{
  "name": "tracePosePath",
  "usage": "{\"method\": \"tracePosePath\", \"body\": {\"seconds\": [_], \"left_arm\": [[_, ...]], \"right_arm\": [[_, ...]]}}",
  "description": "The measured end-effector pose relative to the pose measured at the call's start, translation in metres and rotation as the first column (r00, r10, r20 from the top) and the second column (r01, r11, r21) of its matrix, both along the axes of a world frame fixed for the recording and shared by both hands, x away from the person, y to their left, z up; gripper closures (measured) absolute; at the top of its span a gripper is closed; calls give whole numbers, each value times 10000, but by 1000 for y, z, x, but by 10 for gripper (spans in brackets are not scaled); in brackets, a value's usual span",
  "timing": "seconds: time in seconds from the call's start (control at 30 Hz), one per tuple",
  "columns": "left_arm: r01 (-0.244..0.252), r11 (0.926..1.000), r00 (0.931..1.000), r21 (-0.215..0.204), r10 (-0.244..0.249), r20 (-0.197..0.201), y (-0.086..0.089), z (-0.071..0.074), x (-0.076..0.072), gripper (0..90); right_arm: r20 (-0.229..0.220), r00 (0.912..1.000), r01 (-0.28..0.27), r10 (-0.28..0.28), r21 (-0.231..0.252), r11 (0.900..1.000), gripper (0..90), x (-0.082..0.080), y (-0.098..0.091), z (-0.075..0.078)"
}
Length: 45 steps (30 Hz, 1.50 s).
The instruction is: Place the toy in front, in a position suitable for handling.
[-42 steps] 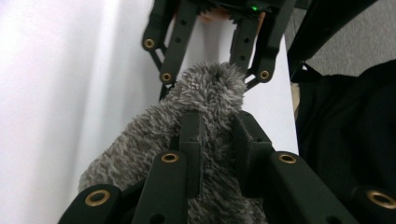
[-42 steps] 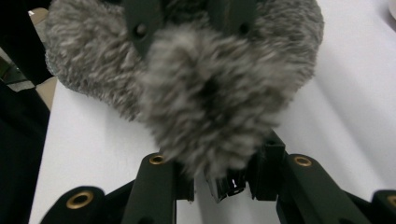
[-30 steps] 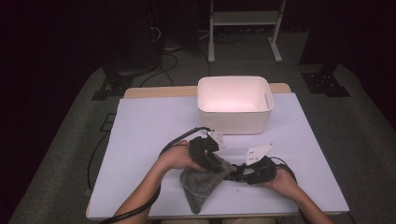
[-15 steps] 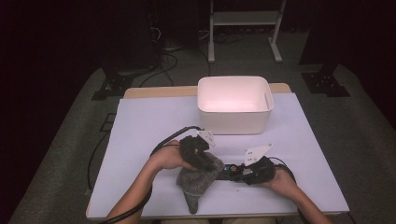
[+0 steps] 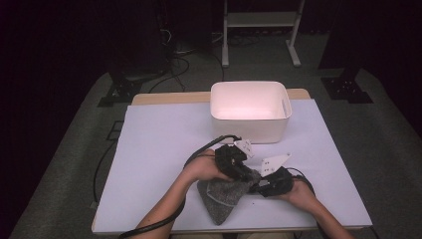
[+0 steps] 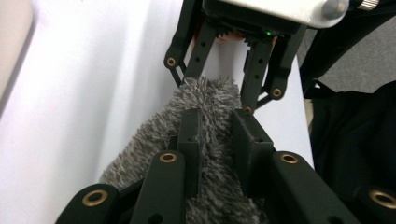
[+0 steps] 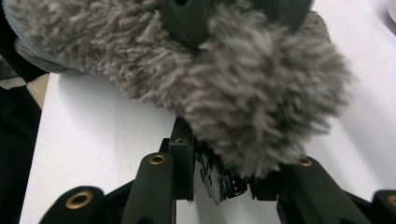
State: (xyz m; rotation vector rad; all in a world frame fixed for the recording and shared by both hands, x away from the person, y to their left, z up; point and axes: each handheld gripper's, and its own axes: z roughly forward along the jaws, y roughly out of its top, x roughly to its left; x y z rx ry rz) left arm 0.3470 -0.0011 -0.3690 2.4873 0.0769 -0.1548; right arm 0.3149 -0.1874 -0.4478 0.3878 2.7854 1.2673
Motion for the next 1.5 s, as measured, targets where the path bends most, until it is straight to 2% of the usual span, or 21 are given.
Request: {"method": "tracePosePath", "body": {"seconds": [0.13, 0.27, 0.5, 0.73, 0.8, 0.83, 0.87, 0.97, 1.03, 1.13, 1.27, 1.33, 1.4, 1.5], "left_arm": [[20, 9997, 10000, 236, -21, 4, 13, 2, -1, 760], [-307, 9988, 9995, 383, 304, 86, 30, 4, -1, 758], [-1165, 9929, 9932, 248, 1164, 66, 76, 6, 1, 757], [-1786, 9839, 9839, 29, 1785, 69, 106, 4, 2, 760], [-1877, 9822, 9822, 31, 1877, 58, 109, 2, 1, 760], [-1834, 9830, 9830, 32, 1834, 2, 109, 0, 1, 760], [-1769, 9842, 9842, 19, 1769, -12, 109, -1, 0, 760], [-1719, 9851, 9851, -76, 1719, -77, 105, -2, 0, 760], [-1659, 9861, 9861, -105, 1658, -119, 102, -3, 0, 760], [-1487, 9887, 9887, -204, 1483, -201, 98, -4, 0, 760], [-1248, 9913, 9921, -411, 1242, -185, 98, -5, -2, 786], [-1420, 9878, 9897, -644, 1406, -254, 103, -5, -1, 803], [-1478, 9867, 9886, -683, 1453, -407, 108, -7, -2, 810], [-1606, 9851, 9865, -614, 1583, -410, 116, -9, -5, 811]], "right_arm": [[195, 9998, -24, 27, -127, 9999, 662, -1, 1, 1], [110, 9999, 6, -5, -138, 9999, 662, -1, 2, 1], [38, 10000, -8, 9, -147, 9999, 661, 0, 2, 1], [54, 10000, -78, 79, -171, 9998, 658, 1, 2, 1], [-104, 9999, -70, 68, -199, 9998, 604, 3, 3, 2], [-267, 9996, 18, -22, -156, 9999, 519, 4, 4, 3], [-359, 9993, 68, -74, -156, 9999, 515, 6, 7, 5], [-169, 9998, -102, 99, -181, 9998, 483, 10, 15, 10], [-110, 9996, -275, 272, -191, 9994, 475, 11, 22, 13], [20, 9979, -652, 654, -512, 9966, 477, 12, 36, 15], [-3, 9959, -901, 906, -1031, 9906, 547, 14, 47, 14], [-33, 9958, -916, 918, -1140, 9892, 550, 15, 47, 15], [-29, 9954, -955, 959, -1249, 9876, 553, 15, 47, 16], [46, 9951, -977, 992, -1313, 9865, 553, 13, 47, 16]]}}
